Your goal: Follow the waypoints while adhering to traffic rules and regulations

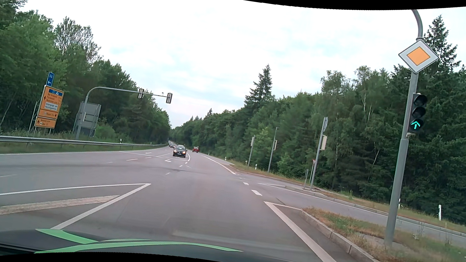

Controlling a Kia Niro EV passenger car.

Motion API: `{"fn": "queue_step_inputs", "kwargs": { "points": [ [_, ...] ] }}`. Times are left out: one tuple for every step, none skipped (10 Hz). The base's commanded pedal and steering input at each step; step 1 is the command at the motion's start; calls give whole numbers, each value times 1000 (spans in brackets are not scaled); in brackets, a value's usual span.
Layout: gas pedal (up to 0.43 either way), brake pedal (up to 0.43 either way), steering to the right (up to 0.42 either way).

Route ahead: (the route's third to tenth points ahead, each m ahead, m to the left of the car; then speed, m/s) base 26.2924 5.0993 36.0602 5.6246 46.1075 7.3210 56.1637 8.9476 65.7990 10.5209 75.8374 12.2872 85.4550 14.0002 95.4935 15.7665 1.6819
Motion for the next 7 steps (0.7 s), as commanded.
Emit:
{"fn": "queue_step_inputs", "kwargs": {
  "points": [
    [220, 0, -13],
    [220, 0, -13],
    [228, 0, -13],
    [228, 0, -13],
    [240, 0, -14],
    [240, 0, -14],
    [240, 0, -14]
  ]
}}
